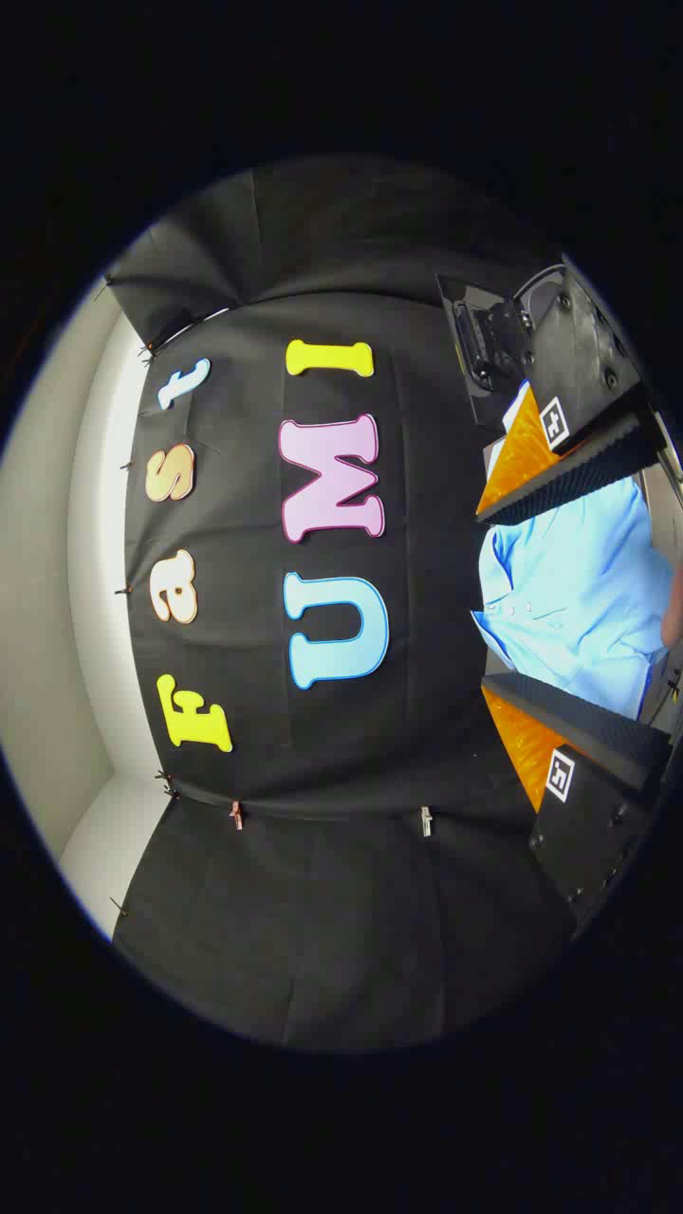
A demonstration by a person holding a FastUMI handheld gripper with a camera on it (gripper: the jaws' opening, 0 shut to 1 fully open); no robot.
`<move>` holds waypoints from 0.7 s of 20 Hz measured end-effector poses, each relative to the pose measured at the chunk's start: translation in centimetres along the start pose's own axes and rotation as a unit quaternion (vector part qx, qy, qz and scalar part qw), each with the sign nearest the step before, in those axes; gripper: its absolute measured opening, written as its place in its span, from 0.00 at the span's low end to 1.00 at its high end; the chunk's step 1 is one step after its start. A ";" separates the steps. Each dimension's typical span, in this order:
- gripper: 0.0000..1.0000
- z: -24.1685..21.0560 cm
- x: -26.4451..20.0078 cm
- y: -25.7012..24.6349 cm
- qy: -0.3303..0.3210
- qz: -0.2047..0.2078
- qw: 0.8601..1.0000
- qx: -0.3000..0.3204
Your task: Put the clothes into the washing machine and then close the washing machine lid.
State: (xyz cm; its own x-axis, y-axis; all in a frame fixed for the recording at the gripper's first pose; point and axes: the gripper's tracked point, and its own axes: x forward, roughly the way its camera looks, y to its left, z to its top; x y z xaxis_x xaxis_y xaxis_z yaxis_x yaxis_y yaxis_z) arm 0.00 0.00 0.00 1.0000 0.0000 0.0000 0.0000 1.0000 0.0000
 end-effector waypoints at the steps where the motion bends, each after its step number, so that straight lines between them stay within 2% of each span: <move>1: 0.98 0.1 -0.1 -0.1 -0.001 0.000 1.000 -0.001; 14: 0.98 0.3 -0.7 -1.1 -0.006 -0.006 1.000 -0.007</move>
State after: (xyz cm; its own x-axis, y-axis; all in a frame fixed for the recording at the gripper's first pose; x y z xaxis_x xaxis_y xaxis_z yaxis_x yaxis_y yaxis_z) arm -0.72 -1.05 0.31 0.9999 -0.0126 0.0118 0.0127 0.9998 -0.0144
